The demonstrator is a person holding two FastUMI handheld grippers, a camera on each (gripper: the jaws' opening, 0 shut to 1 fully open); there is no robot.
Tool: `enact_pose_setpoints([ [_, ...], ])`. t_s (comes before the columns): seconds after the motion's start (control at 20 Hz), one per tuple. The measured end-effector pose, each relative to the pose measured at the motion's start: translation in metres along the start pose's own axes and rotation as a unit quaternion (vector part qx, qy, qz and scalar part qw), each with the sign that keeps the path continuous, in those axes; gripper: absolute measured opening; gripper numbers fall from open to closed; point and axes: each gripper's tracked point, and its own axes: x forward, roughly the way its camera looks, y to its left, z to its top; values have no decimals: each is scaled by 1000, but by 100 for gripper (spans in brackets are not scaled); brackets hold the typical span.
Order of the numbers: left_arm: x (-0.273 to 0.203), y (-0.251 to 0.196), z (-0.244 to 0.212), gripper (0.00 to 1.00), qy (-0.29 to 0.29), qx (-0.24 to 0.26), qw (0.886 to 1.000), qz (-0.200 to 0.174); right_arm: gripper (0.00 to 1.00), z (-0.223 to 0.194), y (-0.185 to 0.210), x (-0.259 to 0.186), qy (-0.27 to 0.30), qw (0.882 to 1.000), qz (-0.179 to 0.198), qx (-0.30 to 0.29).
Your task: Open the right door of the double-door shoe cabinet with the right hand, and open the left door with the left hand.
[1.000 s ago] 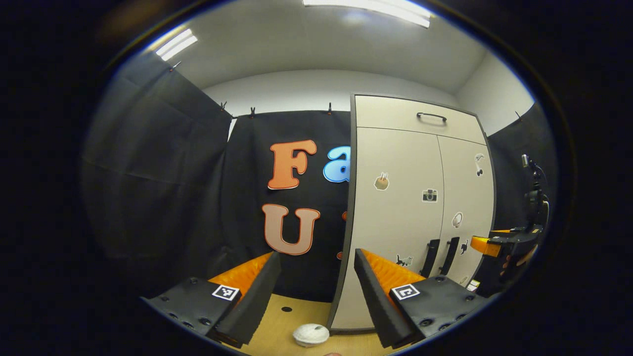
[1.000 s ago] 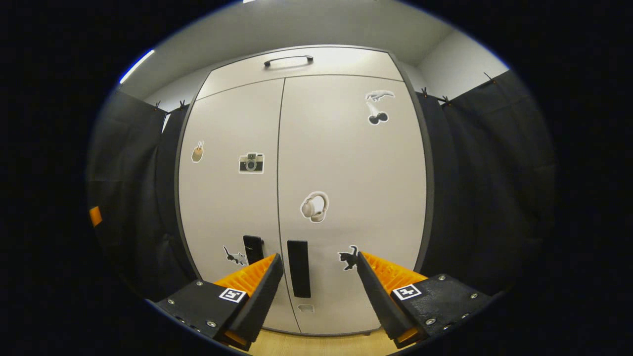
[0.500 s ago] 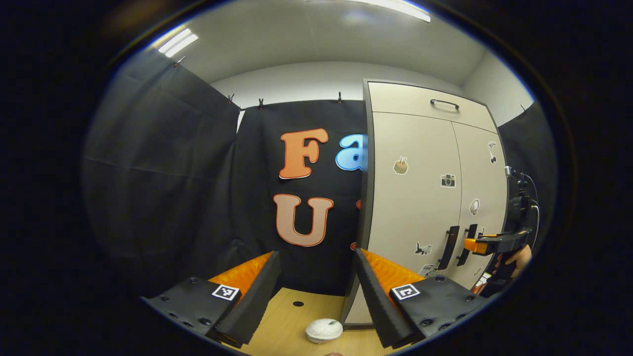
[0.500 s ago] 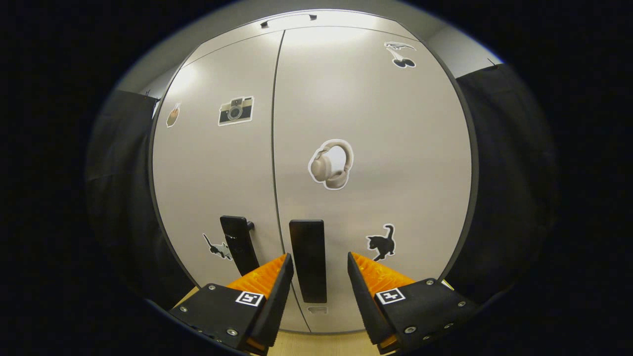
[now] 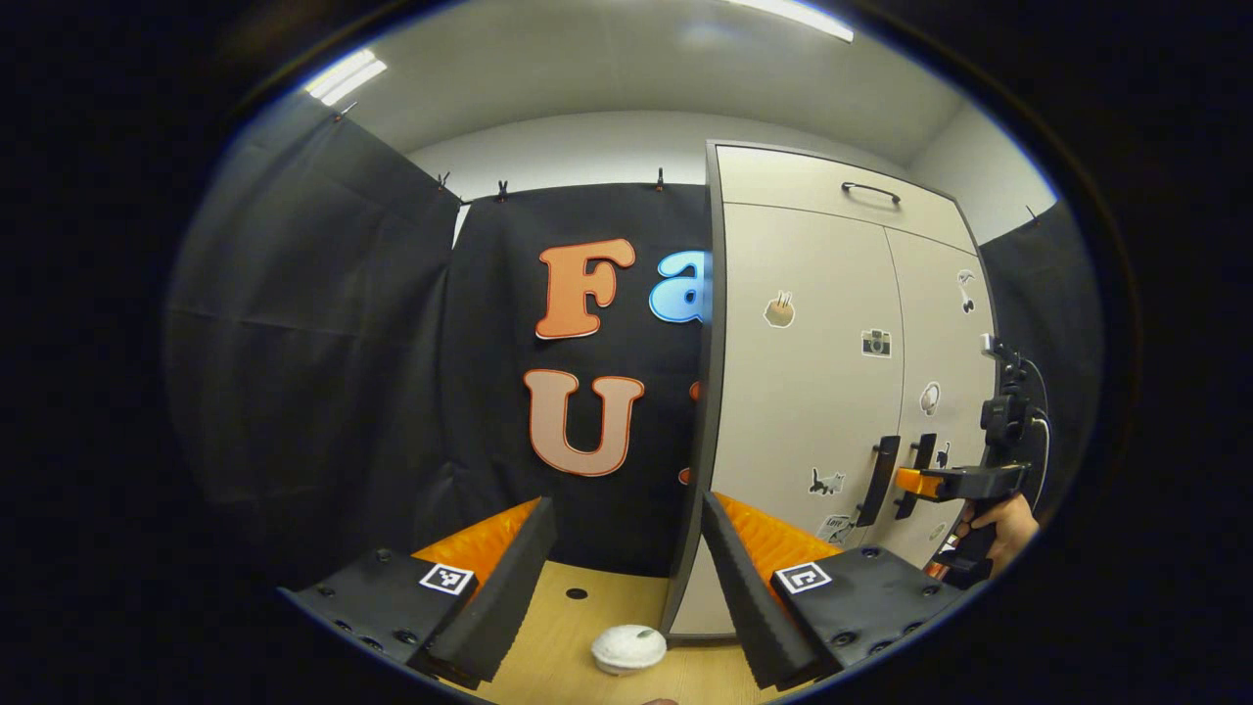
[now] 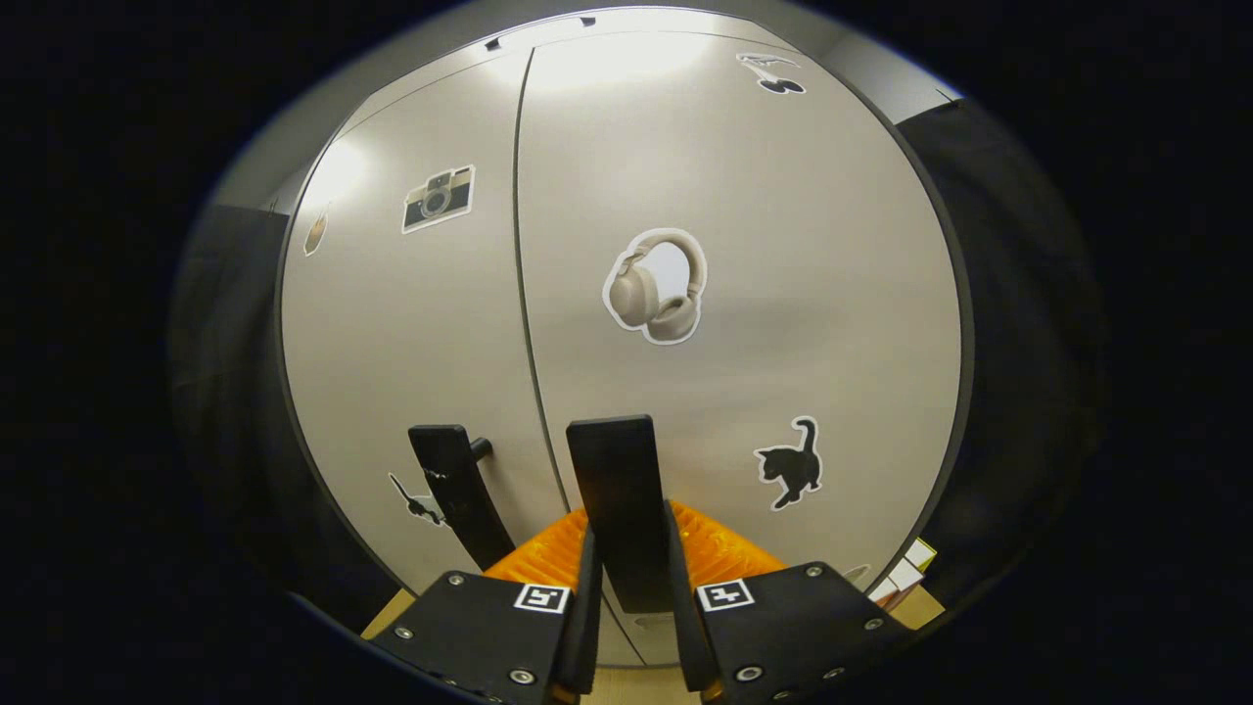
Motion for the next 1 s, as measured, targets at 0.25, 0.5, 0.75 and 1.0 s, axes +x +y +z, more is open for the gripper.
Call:
enact_pose_setpoints([
  [0.25,-4,-13,-5,96,7,-5,1000,-8,19,-1,1,-7,9,1000,11,6],
  [0.5,-9,-30,-11,96,22,3,1000,-10,19,-5,-4,-33,13,999,38,10],
  [0.75,-15,-68,-12,96,29,11,999,-30,19,-5,-6,-52,16,997,72,6],
  [1.0,-22,-105,-21,96,47,19,997,-51,19,-6,-11,-68,13,996,92,2],
])
